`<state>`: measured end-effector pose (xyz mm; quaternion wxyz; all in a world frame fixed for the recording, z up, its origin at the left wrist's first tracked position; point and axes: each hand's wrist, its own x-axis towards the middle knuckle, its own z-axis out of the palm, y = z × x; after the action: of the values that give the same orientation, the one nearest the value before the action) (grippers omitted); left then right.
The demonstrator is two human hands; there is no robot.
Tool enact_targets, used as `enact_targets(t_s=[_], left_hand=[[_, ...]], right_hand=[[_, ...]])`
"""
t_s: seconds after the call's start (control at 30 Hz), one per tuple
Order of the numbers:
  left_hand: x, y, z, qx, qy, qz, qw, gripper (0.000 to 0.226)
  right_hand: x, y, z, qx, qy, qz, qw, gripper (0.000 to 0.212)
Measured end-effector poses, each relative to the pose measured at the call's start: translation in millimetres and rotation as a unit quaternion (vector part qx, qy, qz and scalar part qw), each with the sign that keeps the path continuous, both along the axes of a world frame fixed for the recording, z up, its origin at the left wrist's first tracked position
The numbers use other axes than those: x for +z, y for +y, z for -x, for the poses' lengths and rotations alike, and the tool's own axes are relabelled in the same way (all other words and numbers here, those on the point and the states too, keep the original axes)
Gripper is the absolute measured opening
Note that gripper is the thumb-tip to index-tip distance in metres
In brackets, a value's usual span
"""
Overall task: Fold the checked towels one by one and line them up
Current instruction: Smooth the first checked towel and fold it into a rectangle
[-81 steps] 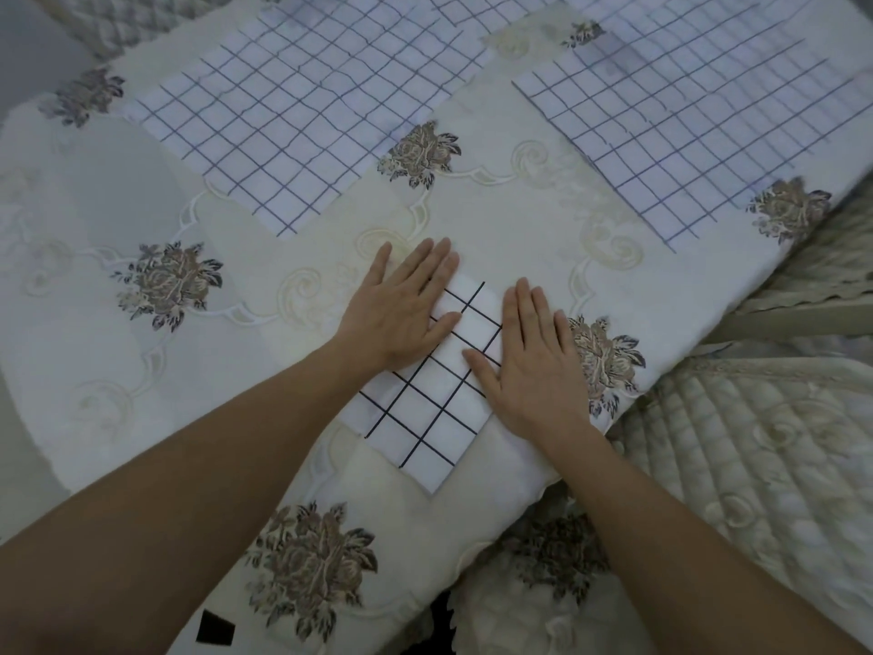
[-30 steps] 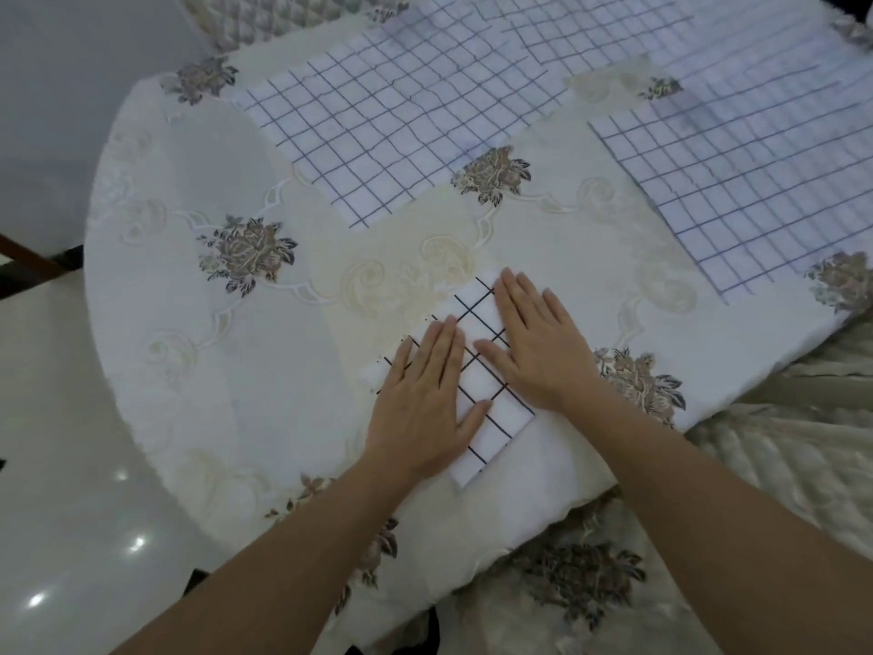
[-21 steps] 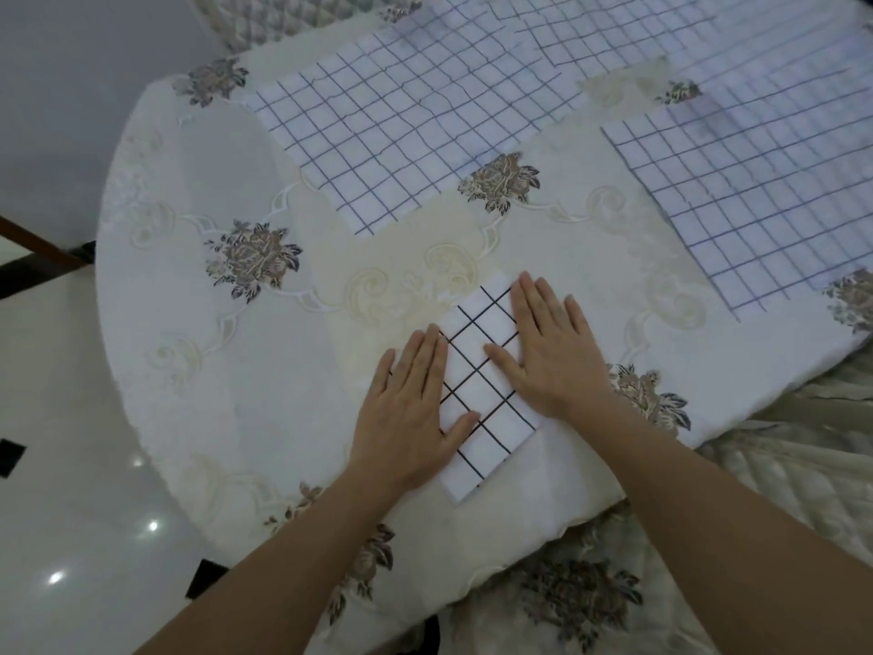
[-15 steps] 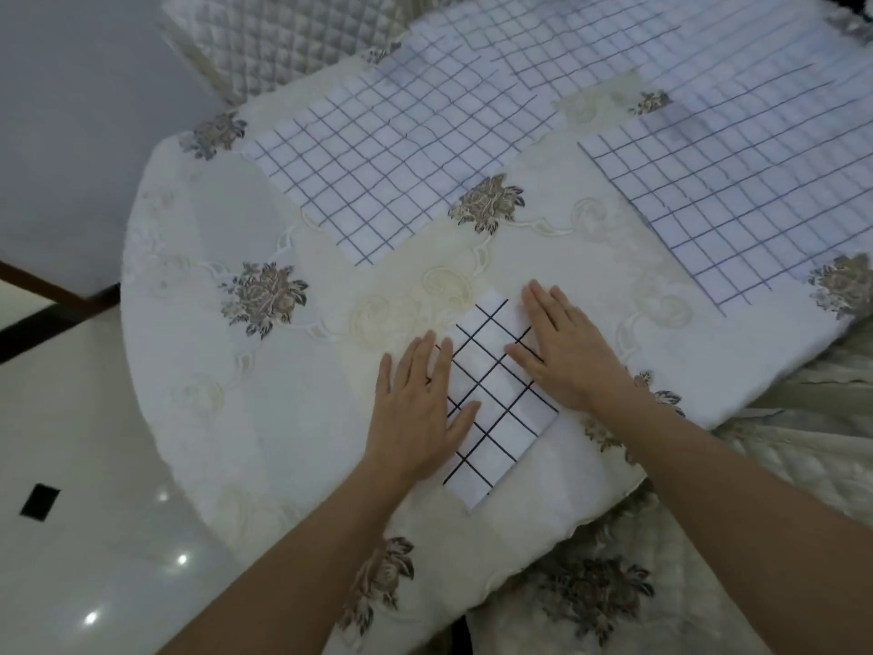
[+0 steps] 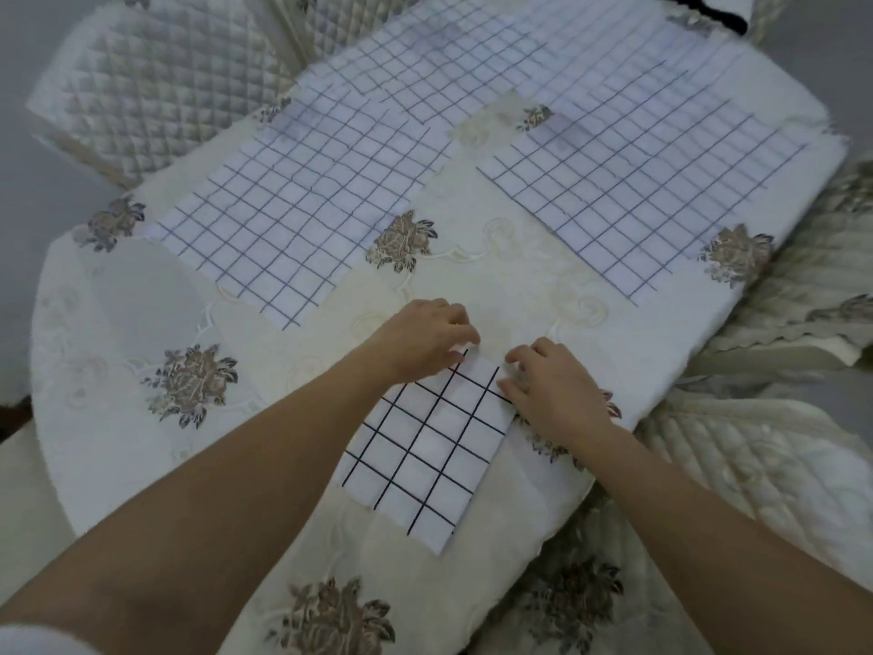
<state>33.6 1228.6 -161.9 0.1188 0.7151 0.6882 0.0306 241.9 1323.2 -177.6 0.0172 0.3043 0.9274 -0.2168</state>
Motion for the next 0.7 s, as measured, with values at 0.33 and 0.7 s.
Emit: enact_targets(t_s=[0.33, 0.7], left_hand=[[-7.7, 17.3, 3.3, -0.023, -0.080, 0.063, 0.995, 0.019], [-7.3, 19.3, 9.5, 0.000, -0.122, 0.095, 0.988, 0.020]], right_hand=[[4.0, 9.0, 17.8, -0.058, -0.043, 0.101, 0.992, 0.034], [6.4, 14.1, 25.9, -0.032, -0.058, 0.143, 0.987, 0.024]])
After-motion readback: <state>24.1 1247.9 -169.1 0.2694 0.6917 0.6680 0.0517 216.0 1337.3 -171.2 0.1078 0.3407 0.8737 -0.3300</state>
